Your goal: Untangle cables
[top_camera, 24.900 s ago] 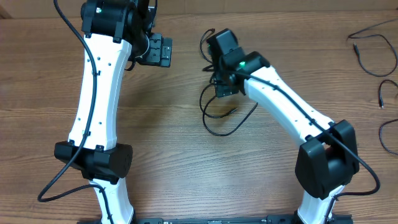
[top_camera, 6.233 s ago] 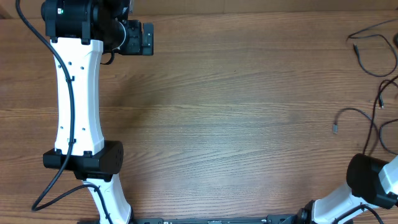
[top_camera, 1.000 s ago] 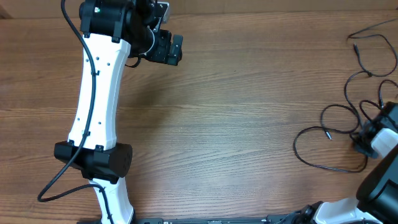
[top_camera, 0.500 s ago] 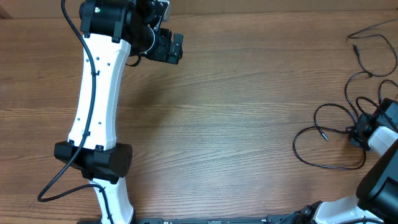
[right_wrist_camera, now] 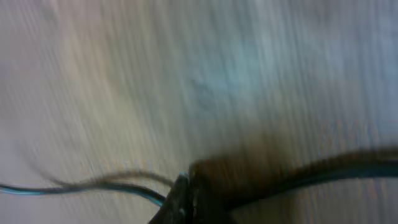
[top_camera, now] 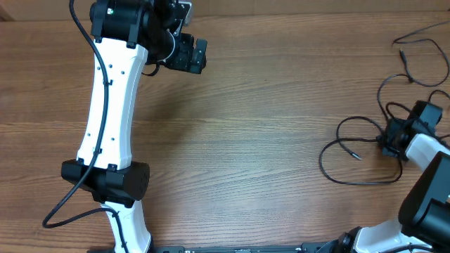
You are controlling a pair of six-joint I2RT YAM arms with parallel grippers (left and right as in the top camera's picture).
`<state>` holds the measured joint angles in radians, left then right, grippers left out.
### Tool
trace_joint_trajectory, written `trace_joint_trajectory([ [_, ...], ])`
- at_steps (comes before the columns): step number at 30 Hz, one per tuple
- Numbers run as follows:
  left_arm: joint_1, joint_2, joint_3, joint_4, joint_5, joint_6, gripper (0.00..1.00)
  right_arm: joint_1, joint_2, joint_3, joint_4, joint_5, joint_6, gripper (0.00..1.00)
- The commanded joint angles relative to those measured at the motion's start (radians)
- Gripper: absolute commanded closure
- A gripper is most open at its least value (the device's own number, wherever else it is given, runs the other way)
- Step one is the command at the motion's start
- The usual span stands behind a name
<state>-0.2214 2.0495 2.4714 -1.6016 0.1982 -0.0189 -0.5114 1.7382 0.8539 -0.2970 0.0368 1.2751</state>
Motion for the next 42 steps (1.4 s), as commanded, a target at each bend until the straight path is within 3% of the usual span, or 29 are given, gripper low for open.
trace_joint_trajectory([
  [1, -0.005, -0.010, -0.001, 0.000, 0.002, 0.024, 0.03, 0.008, -0.102, 0.116, -0.193, 0.020, -0.087, 0.96],
  [4, -0.005, -0.010, -0.001, 0.005, 0.002, 0.024, 0.03, 0.008, -0.201, 0.239, -0.424, 0.116, -0.088, 0.96],
  [8, -0.005, -0.010, -0.001, 0.011, 0.002, 0.023, 0.03, 0.008, -0.272, 0.297, -0.610, 0.119, -0.076, 0.96],
  [14, -0.005, -0.010, -0.002, 0.007, 0.002, 0.024, 0.03, 0.008, -0.310, 0.298, -0.956, -0.030, 0.162, 0.96],
  [18, -0.005, -0.010, -0.002, 0.010, 0.004, 0.024, 0.03, 0.008, -0.309, 0.296, -1.094, -0.028, 0.169, 0.96],
  [28, -0.009, -0.010, -0.002, 0.007, 0.005, 0.024, 0.04, 0.023, -0.307, 0.151, -1.060, -0.028, 0.055, 0.96],
  [36, -0.011, -0.010, -0.002, 0.029, 0.005, 0.028, 0.04, 0.177, -0.307, -0.096, -0.725, -0.035, -0.380, 0.96],
  [42, -0.014, -0.010, -0.002, 0.026, 0.005, 0.042, 0.04, 0.311, -0.307, -0.193, -0.701, -0.055, -0.340, 0.96],
])
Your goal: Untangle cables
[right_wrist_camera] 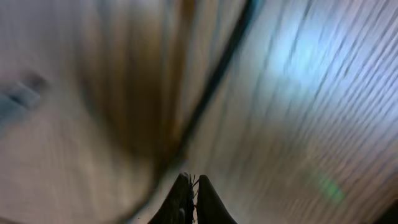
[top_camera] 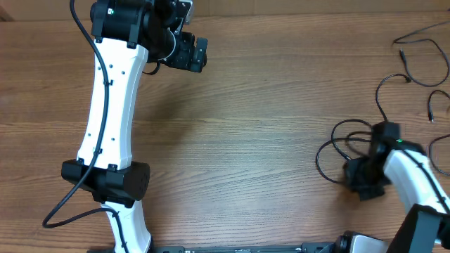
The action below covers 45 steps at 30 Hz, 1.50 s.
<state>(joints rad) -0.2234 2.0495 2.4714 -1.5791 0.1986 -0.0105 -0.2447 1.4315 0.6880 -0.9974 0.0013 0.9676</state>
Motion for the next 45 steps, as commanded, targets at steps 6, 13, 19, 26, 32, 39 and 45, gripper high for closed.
trace_joint_trajectory([
  [6, -0.013, -0.010, -0.002, 0.018, 0.006, 0.033, 0.04, 0.195, -0.001, -0.033, 0.033, -0.062, -0.025, 0.96],
  [13, -0.014, -0.010, -0.002, 0.014, 0.005, 0.043, 0.04, 0.341, 0.002, -0.120, 0.275, 0.038, -0.018, 0.96],
  [19, -0.014, -0.010, -0.002, 0.010, 0.002, 0.076, 0.05, 0.341, 0.003, -0.140, 0.311, 0.098, 0.013, 0.96],
  [26, -0.014, -0.010, -0.002, -0.003, 0.003, 0.080, 0.05, 0.319, 0.005, -0.141, 0.426, 0.315, 0.008, 0.96],
  [32, -0.013, -0.010, -0.002, -0.019, 0.000, 0.103, 0.05, 0.246, 0.005, -0.141, 0.573, 0.365, -0.120, 0.96],
  [39, -0.013, -0.010, -0.002, -0.014, 0.001, 0.112, 0.05, 0.103, 0.005, -0.141, 0.734, 0.364, -0.278, 0.96],
  [45, -0.013, -0.010, -0.002, -0.006, 0.001, 0.112, 0.05, -0.004, 0.006, -0.141, 0.881, 0.306, -0.410, 0.96],
])
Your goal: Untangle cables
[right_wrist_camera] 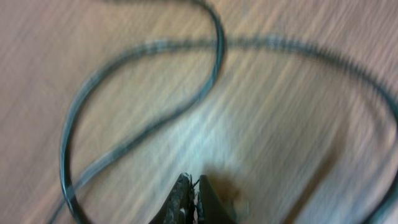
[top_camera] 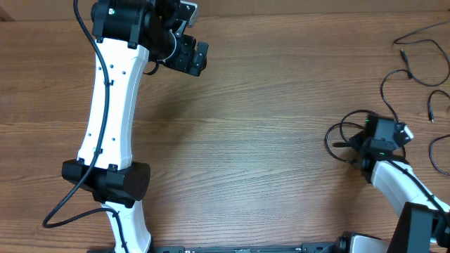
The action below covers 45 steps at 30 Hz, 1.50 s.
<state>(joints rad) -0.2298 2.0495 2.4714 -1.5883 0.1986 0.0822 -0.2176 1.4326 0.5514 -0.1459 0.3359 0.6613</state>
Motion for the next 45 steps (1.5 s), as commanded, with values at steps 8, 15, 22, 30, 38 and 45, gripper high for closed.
trace_joint_trajectory([
  [8, -0.007, -0.010, -0.002, 0.003, 0.002, 0.019, 0.05, -0.010, -0.031, 0.054, -0.108, -0.137, -0.076, 0.96],
  [15, -0.007, -0.010, -0.002, 0.006, 0.002, 0.019, 0.05, 0.136, -0.148, 0.245, -0.398, -0.279, -0.055, 0.96],
  [22, -0.007, -0.010, -0.002, 0.008, 0.013, 0.016, 0.05, 0.177, -0.062, 0.180, -0.492, -0.257, -0.024, 0.96],
  [30, -0.007, -0.010, -0.002, 0.016, 0.012, 0.015, 0.05, 0.197, 0.129, 0.109, -0.389, -0.283, 0.003, 0.96],
  [38, -0.007, -0.010, -0.002, 0.015, 0.013, 0.015, 0.06, 0.281, 0.140, 0.110, -0.317, -0.287, 0.000, 0.96],
  [45, -0.007, -0.010, -0.002, 0.009, 0.013, 0.015, 0.05, 0.281, 0.140, 0.114, -0.304, -0.277, -0.008, 0.96],
])
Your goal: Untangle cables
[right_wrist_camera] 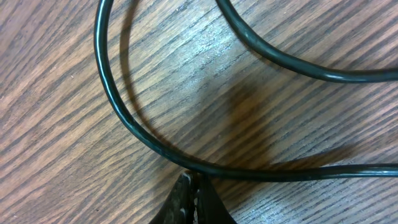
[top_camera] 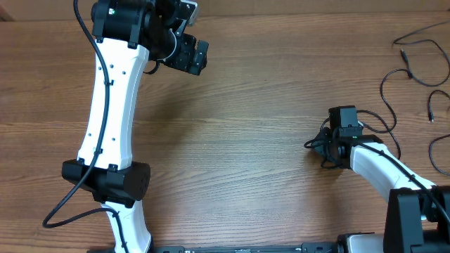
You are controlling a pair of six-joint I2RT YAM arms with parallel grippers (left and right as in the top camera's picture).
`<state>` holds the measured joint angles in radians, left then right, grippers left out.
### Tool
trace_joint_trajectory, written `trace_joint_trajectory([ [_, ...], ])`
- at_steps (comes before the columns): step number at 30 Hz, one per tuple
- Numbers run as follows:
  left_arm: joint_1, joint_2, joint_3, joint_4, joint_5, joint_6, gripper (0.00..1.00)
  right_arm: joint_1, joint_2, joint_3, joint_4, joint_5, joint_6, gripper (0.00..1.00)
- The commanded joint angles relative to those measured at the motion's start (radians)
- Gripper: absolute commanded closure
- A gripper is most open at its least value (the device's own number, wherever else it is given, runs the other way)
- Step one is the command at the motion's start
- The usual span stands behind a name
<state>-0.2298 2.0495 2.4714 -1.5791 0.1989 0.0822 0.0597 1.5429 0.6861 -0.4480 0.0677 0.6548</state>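
Thin black cables lie at the table's right side. One strand [top_camera: 382,90] curves down toward my right gripper [top_camera: 325,149], with short bits of cable [top_camera: 310,144] sticking out around it. In the right wrist view that gripper [right_wrist_camera: 194,178] is shut, its tips down on the wood and touching a black cable [right_wrist_camera: 159,148] that crosses just past them; nothing shows between the fingers. A second strand [right_wrist_camera: 292,67] arcs above. My left gripper [top_camera: 194,56] is raised at the far left, away from the cables; its jaw state does not show.
More loose black cable [top_camera: 422,39] with small plug ends [top_camera: 430,111] lies at the far right corner. The white left arm [top_camera: 112,105] stands along the left side of the brown wooden table [top_camera: 253,140].
My right gripper has moved left, from about the right quarter of the table toward the middle, still shut. The cable loop beside it is now bunched close around the tips. The left arm is unchanged.
First my right gripper was shut near the right edge beside a wide cable loop. Then it sat nearer the front edge, the loop shifted left. Later it was farther back by a smaller loop, and now it is further left with the cable against its tips.
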Motion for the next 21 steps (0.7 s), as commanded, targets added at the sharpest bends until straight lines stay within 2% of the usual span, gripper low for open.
trace_joint_trajectory([
  [1, -0.007, -0.010, -0.002, 0.000, 0.013, 0.015, 0.06, 0.003, 0.030, -0.021, -0.002, 0.000, -0.002, 0.96],
  [4, -0.007, -0.010, -0.002, -0.002, 0.013, 0.015, 0.06, 0.003, 0.031, -0.024, -0.001, 0.030, -0.008, 0.96],
  [8, -0.007, -0.010, -0.002, -0.010, 0.013, 0.015, 0.06, -0.019, 0.036, -0.027, 0.027, 0.179, -0.008, 0.96],
  [16, -0.007, -0.010, -0.002, -0.029, 0.000, 0.027, 0.06, -0.199, 0.081, -0.027, 0.252, 0.212, 0.014, 0.96],
  [21, -0.007, -0.010, -0.002, -0.029, 0.000, 0.031, 0.05, -0.278, 0.113, -0.027, 0.393, 0.180, -0.060, 0.96],
])
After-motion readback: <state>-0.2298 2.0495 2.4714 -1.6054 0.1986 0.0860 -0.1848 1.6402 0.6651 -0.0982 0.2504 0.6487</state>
